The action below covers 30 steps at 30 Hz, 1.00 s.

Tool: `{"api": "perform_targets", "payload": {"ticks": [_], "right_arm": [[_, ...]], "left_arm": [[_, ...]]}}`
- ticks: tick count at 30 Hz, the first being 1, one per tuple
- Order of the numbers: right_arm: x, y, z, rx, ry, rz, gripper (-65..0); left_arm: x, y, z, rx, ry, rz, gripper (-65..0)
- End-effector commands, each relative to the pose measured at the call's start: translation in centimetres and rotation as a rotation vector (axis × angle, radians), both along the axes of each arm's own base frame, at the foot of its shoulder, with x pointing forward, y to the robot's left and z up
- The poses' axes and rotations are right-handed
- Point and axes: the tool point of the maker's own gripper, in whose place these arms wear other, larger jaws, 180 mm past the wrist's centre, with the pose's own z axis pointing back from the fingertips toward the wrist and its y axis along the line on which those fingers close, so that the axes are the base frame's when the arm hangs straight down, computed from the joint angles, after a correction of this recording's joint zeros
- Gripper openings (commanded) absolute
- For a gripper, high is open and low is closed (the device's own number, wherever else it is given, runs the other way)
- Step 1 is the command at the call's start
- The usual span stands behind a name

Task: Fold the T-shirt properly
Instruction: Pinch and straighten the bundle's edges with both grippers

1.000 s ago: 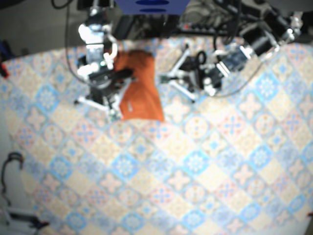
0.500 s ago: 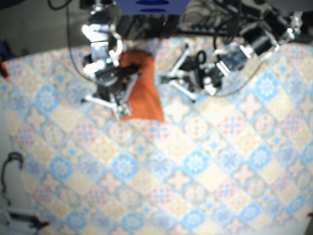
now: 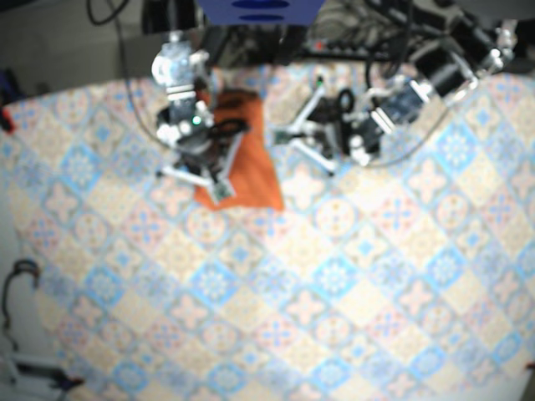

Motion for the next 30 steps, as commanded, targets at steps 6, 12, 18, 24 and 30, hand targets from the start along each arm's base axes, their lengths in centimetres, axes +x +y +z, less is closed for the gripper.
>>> {"api": "perform_targets", "payload": {"ticks": [6, 12, 18, 24, 30], "right_arm": [[0.9, 0.2, 0.9, 0.009, -0.035, 0.0, -63.2], [1.0, 0.2, 1.0, 0.01, -0.04, -0.001, -63.2], [1.0, 0.2, 1.1, 0.012, -0.043, 0.0, -63.2], [1.0, 0.2, 1.1, 0.012, -0.043, -0.001, -63.2], [1.1, 0.2, 1.1, 0.012, -0.044, -0.001, -63.2]], "left_arm": [[2.6, -0.8, 4.3, -0.09, -0.125, 0.03, -65.0], [5.4, -1.2, 8.2, -0.166, -0.235, 0.076, -65.0], [6.5, -1.4, 8.8, -0.186, -0.254, 0.1, -65.0], [6.9, -5.0, 8.4, -0.261, -0.23, 0.105, -65.0], [6.0, -8.6, 8.1, -0.293, -0.196, 0.045, -65.0]]}}
